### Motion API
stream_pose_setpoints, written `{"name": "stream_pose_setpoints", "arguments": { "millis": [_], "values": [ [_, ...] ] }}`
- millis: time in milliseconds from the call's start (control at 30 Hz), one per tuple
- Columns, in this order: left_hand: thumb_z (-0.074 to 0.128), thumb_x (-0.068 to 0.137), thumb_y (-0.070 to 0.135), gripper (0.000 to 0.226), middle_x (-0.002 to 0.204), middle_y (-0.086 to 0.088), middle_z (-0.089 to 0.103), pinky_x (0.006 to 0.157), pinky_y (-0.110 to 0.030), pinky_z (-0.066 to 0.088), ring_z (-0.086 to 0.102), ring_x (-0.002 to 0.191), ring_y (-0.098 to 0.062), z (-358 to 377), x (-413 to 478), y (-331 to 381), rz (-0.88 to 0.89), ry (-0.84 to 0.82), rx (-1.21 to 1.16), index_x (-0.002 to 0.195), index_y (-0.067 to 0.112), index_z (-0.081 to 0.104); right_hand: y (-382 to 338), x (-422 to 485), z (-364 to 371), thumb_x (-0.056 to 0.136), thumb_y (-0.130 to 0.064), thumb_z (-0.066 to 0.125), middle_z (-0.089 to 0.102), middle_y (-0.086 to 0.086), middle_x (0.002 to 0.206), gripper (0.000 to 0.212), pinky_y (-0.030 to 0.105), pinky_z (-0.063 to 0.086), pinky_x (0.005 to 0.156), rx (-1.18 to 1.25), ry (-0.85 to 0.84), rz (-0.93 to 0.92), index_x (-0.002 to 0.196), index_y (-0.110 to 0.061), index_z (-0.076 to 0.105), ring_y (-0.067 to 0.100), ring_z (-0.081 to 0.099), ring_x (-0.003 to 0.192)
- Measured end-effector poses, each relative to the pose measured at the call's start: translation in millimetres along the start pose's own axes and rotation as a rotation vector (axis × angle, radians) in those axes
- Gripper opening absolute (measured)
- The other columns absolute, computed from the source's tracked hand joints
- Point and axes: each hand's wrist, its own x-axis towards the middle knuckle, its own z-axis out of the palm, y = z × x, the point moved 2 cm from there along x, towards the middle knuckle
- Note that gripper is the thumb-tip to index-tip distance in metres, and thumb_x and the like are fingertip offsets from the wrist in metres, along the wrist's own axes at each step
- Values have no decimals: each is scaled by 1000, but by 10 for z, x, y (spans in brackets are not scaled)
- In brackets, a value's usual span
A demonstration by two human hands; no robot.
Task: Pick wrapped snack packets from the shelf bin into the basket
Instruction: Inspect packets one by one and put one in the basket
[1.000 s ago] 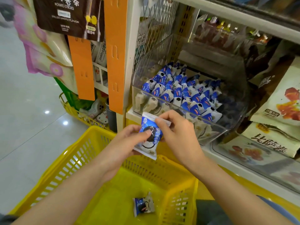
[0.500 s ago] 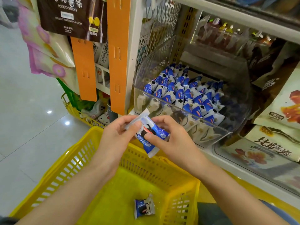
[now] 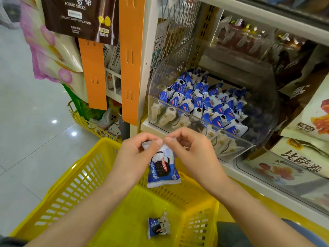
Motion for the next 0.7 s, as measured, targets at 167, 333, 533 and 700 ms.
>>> {"name": "stream_pose_setpoints", "arguments": {
  "millis": [167,333,533,700],
  "values": [
    [60,86,19,14,65,-1,67,54,-19,47,60,59,-6,-38,35,-4,-32,30,-33,73,20,66,-1,11,3,84,-22,65,66,-11,73,14,14,49,60,21,-3,-10,76,-32,62,2,62,68],
    [60,86,18,16,65,1,68,57,-19,48,61,60,-5,-41,38,-20,-63,31,-37,72,20,66,-72,8,-30,84,-21,66,63,-9,79,6,26,51,65,-320,-38,-286,86,-16,66,4,58,75],
    [60,86,24,8,73,4,63,69,-28,50,60,74,-13,-72,89,-36,-37,117,71,79,22,57,-72,-9,-75,87,-21,62,61,-11,78,4,12,45,60,-262,140,-246,88,-17,62,2,57,75],
    [34,98,31,37,70,-2,62,57,-29,46,56,57,-15,-97,91,-58,-258,-15,128,75,17,59,-75,20,-125,87,-19,59,62,-5,84,7,19,52,68,-127,204,-231,91,-13,61,4,60,78]
  ]
}}
